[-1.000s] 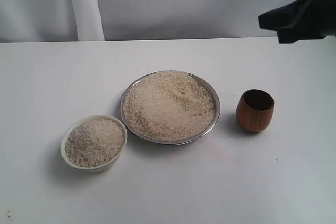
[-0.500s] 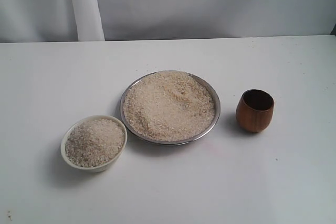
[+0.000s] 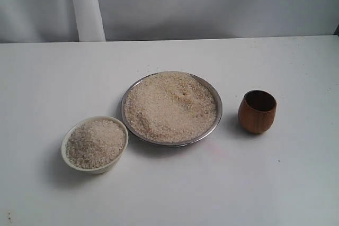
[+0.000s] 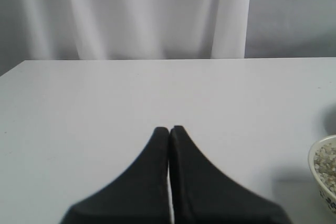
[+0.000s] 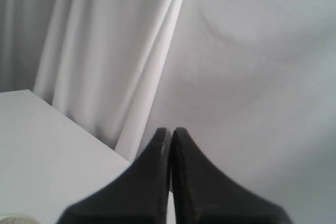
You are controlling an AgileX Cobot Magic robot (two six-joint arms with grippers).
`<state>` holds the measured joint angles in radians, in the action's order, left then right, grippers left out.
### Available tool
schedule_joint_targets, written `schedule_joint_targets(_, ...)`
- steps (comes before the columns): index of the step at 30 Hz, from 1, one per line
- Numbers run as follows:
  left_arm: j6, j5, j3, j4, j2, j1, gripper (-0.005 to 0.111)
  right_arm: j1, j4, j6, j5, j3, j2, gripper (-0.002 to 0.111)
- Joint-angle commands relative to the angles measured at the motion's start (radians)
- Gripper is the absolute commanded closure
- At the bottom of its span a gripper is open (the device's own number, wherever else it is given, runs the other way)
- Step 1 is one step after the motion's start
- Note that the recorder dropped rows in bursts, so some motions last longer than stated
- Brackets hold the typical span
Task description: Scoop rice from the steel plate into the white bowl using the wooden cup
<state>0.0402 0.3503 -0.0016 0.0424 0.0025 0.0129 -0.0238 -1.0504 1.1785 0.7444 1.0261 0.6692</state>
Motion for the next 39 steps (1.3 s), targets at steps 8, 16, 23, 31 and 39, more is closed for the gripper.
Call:
schedule_joint_targets(8,-0.004,-0.006,0.002,0.0,-0.003,0.003,0.107,0.003,0.144,-0.004,-0.144,0.0,-0.041,0.108)
schedule_joint_targets(16,-0.004,-0.006,0.002,0.0,-0.003,0.003,0.107,-0.014,0.823,-0.392,-0.057,0.0,-0.178,0.108)
schedule_joint_targets(23,-0.004,-0.006,0.002,0.0,-0.003,0.003,0.107,-0.014,1.206,-0.993,-0.018,-0.006,-0.321,0.108)
schedule_joint_targets(31,-0.004,-0.006,0.002,0.0,-0.003,0.003,0.107,-0.014,1.198,-1.062,-0.157,-0.268,-0.523,0.108)
schedule_joint_targets(39,-0.004,-0.006,0.002,0.0,-0.003,0.003,0.107,-0.046,1.164,-1.139,-0.301,-0.664,-0.669,0.108)
